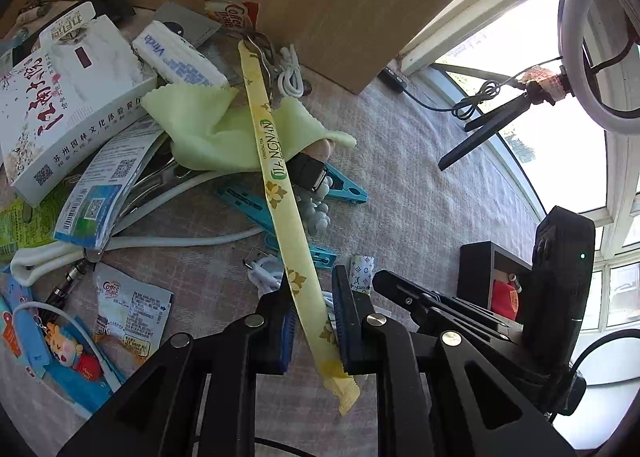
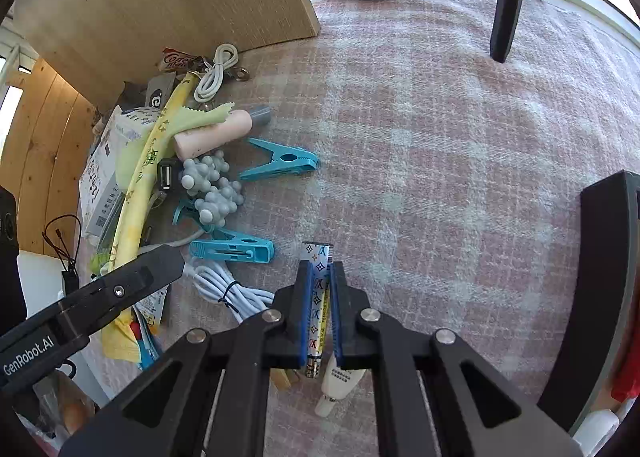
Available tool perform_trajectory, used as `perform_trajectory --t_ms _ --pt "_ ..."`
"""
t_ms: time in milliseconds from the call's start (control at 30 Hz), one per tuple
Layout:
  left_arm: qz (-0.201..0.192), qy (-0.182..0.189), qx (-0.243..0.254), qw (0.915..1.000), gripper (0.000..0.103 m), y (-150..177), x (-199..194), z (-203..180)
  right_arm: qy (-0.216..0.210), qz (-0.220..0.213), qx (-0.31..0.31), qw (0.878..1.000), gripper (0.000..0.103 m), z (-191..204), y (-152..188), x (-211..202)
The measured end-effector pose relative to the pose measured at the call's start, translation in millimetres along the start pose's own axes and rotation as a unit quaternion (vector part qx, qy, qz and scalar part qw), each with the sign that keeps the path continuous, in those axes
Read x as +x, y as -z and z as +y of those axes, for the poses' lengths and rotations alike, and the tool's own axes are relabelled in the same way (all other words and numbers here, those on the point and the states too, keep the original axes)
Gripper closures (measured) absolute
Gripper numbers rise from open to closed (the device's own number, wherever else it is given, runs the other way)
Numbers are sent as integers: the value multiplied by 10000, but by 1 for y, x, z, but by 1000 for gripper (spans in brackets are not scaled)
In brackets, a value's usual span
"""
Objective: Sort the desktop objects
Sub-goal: 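Carry the strap and tube into the tray and release both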
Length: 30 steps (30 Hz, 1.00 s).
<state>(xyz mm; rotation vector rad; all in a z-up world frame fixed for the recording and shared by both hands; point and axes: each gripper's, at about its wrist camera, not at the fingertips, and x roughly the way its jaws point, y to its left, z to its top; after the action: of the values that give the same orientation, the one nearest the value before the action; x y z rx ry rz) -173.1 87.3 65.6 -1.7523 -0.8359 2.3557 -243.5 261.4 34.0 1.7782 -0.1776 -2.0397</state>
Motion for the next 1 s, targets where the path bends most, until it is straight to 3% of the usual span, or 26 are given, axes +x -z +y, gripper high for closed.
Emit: perform_trajectory --t_ms 167,233,367,467,533,733,1000 --pt "-94 -46 113 9999 93 34 -18 5 149 46 -6 9999 100 -6 9 3" --pt "-172 -46 64 9998 93 46 -25 8 -19 139 234 9996 100 -11 10 5" --pt "-330 -52 72 9994 93 63 -44 15 166 117 161 9997 83 -9 10 2" --pt "-417 -63 110 9991 93 72 -54 17 172 170 136 9996 79 1 7 6" --pt "-480 -75 125 9987 93 76 -60 18 388 306 -36 9988 79 10 4 13" --pt "-616 -134 250 9977 93 88 -70 13 1033 45 -747 9918 81 30 10 14" --pt "-578 9 401 9975 93 108 -68 -6 453 -265 -290 9982 81 1 26 -30"
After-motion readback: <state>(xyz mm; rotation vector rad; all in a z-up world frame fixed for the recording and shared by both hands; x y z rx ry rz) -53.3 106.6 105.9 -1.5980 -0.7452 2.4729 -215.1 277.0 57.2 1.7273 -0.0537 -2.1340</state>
